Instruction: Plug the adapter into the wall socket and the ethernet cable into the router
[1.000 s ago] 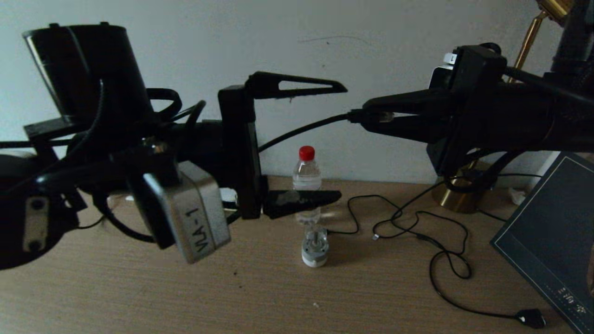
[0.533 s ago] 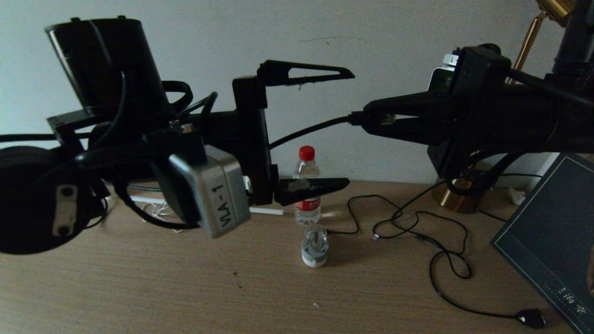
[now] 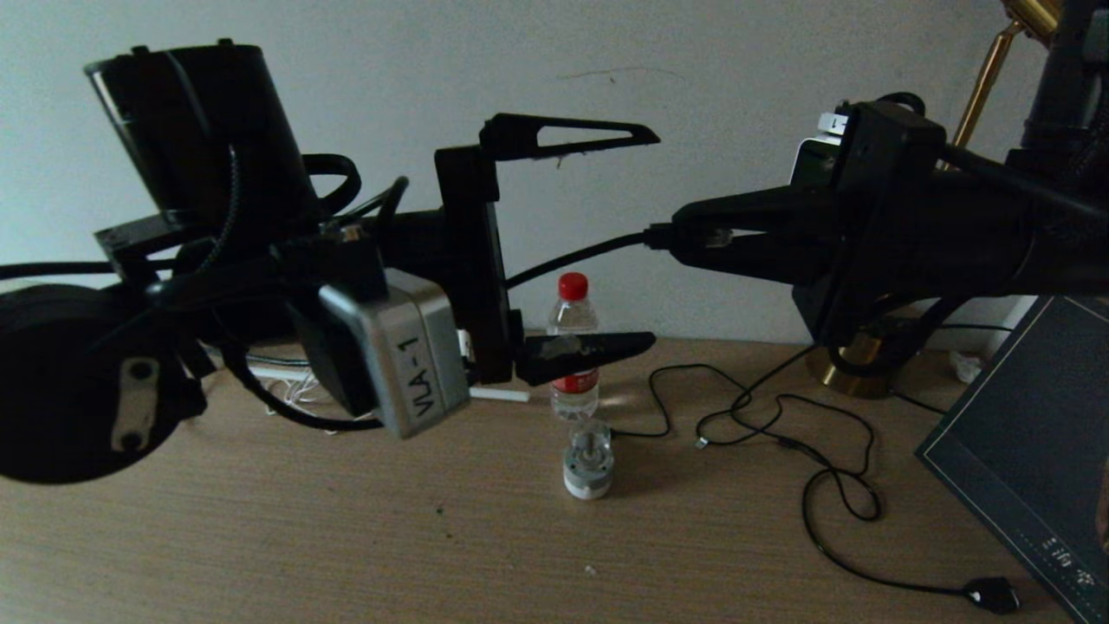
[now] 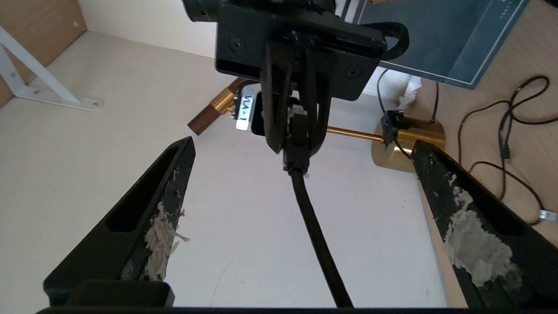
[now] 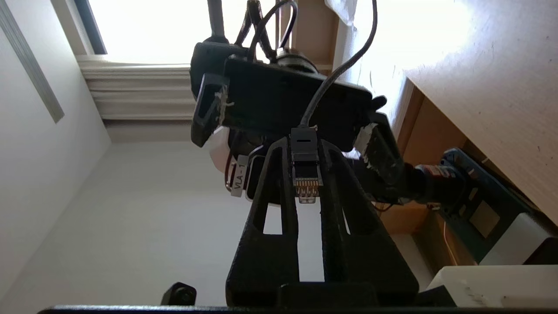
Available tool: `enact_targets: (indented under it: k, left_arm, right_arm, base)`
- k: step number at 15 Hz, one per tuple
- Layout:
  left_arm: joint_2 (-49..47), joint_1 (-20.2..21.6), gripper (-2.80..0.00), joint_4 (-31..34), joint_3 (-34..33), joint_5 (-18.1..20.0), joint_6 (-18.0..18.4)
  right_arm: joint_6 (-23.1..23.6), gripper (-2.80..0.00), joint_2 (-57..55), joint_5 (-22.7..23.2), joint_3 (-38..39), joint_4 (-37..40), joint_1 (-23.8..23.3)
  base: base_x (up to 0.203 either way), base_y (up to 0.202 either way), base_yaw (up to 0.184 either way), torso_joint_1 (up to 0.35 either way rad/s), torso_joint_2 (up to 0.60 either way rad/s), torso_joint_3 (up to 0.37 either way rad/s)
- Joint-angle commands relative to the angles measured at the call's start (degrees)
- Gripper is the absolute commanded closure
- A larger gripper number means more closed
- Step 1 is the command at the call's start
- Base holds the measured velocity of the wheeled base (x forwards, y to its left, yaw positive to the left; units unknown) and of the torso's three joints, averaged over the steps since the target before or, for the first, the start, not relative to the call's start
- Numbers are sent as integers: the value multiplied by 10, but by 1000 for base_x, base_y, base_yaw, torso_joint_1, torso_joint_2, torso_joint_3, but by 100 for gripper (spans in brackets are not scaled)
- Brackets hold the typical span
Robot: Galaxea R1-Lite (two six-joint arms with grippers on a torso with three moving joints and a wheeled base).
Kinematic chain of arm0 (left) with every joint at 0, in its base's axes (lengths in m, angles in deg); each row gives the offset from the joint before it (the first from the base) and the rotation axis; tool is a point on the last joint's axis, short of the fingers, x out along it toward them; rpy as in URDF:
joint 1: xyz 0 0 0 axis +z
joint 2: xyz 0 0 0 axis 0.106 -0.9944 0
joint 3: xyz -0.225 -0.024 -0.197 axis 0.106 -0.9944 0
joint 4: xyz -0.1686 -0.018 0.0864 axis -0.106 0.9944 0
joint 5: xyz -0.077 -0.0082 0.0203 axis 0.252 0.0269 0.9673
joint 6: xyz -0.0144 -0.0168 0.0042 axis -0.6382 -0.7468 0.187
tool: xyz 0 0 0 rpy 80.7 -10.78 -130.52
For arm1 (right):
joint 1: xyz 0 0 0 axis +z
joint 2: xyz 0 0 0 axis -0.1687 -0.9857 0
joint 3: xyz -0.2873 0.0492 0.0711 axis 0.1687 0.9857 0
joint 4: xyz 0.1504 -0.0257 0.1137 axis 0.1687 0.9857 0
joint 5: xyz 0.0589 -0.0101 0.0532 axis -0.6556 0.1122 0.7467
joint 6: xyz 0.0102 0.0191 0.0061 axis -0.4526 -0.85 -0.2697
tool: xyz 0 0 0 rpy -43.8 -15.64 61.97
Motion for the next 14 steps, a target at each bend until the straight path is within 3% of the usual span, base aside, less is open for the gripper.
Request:
enact_targets:
  k: [1, 14]
  left_arm:
    - [1, -1, -280, -1, -2, 2, 4]
    - [11, -15, -280, -1, -20, 3, -4]
  right_arm:
    - [-4, 0, -1, 4, 4, -3, 3]
    - [5, 0, 3, 3, 16, -3, 4]
  base:
    - [0, 0, 0, 0, 0, 0]
    - [0, 0, 0, 0, 0, 0]
